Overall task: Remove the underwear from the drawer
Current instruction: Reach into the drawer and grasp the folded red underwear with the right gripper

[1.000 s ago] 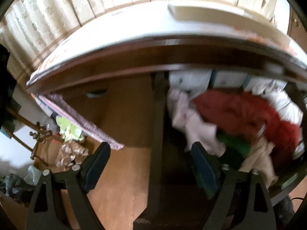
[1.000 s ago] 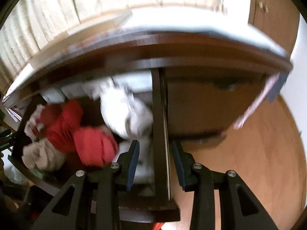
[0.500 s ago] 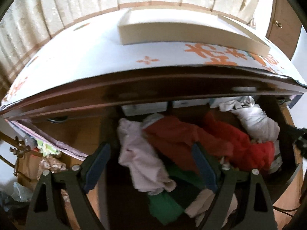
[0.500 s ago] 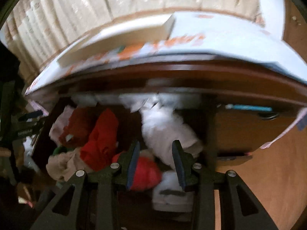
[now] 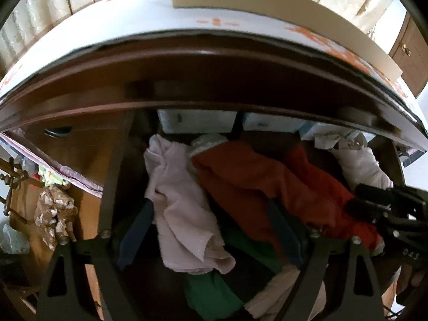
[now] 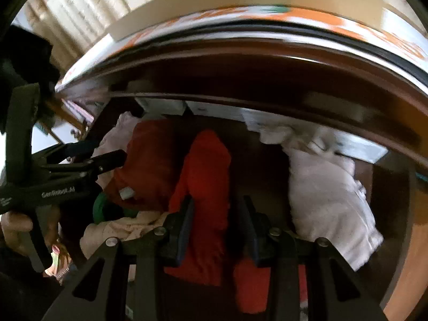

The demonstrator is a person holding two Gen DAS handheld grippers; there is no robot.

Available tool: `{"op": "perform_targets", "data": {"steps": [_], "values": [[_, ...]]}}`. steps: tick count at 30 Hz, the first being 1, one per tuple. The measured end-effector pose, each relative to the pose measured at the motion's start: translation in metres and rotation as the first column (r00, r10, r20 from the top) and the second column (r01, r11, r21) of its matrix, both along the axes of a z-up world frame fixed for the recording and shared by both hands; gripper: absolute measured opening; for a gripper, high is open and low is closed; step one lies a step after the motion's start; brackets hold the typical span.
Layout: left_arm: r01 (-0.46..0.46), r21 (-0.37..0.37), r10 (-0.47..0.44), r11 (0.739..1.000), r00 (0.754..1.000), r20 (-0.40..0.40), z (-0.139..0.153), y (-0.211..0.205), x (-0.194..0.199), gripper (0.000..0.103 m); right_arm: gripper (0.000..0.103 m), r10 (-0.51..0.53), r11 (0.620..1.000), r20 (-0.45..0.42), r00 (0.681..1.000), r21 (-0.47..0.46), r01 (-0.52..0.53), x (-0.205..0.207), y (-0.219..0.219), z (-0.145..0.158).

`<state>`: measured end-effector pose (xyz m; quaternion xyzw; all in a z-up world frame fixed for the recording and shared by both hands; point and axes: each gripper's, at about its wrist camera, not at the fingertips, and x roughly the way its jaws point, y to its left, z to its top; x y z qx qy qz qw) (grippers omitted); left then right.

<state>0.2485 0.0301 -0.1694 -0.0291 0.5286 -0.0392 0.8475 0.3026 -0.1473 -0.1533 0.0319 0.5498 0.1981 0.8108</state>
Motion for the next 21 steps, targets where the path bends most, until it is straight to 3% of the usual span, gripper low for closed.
{"op": "perform_targets", "data": {"steps": [7, 17, 21], "values": [[0.024, 0.044, -0.024, 0.999, 1.000, -0.004, -0.003, -0.005, 0.003, 0.088, 0.038, 0.005, 1.000, -0.037, 0.999, 0.010, -0.005, 0.003, 0.002, -0.008], [0.025, 0.058, -0.022, 0.998, 0.998, -0.055, -0.012, -0.007, 0.006, 0.088, 0.038, 0.002, 1.000, 0.010, 1.000, 0.013, -0.002, -0.003, -0.007, 0.014], [0.026, 0.057, -0.022, 0.998, 0.998, -0.063, -0.011, -0.005, 0.004, 0.088, 0.038, 0.037, 0.999, -0.022, 0.999, -0.005, -0.037, 0.008, 0.009, 0.003]]}}
